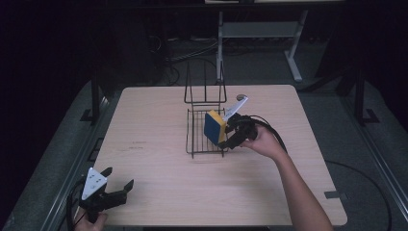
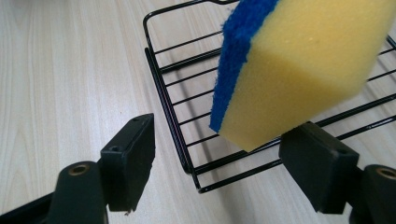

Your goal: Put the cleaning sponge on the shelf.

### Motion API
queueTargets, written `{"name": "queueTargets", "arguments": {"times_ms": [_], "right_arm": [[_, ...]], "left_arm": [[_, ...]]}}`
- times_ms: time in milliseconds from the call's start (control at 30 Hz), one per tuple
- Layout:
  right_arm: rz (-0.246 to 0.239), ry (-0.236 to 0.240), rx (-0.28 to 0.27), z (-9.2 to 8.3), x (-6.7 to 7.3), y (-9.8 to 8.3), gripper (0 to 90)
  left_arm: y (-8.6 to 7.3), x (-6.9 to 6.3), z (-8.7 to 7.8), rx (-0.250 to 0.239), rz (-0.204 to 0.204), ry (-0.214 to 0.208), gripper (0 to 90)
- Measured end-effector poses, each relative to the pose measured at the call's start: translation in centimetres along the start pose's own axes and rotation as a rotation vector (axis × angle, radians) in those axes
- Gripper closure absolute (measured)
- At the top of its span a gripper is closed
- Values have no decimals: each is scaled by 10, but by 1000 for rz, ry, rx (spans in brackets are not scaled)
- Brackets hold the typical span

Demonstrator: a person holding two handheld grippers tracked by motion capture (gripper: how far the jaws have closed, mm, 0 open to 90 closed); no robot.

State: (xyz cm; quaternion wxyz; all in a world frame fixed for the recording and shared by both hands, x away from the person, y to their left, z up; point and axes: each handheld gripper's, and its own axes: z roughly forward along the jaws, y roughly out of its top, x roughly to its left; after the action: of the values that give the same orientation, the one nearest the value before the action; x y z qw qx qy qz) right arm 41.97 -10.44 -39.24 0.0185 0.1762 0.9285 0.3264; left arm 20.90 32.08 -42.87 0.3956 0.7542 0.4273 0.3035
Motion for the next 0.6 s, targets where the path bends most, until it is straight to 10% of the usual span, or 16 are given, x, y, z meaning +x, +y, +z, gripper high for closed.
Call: {"name": "queueTargets", "arguments": {"times_ms": [600], "right_arm": [[21, -21, -19, -14, 1, -17, 270]], "left_arm": [[0, -1, 0, 1, 6, -1, 141]]}}
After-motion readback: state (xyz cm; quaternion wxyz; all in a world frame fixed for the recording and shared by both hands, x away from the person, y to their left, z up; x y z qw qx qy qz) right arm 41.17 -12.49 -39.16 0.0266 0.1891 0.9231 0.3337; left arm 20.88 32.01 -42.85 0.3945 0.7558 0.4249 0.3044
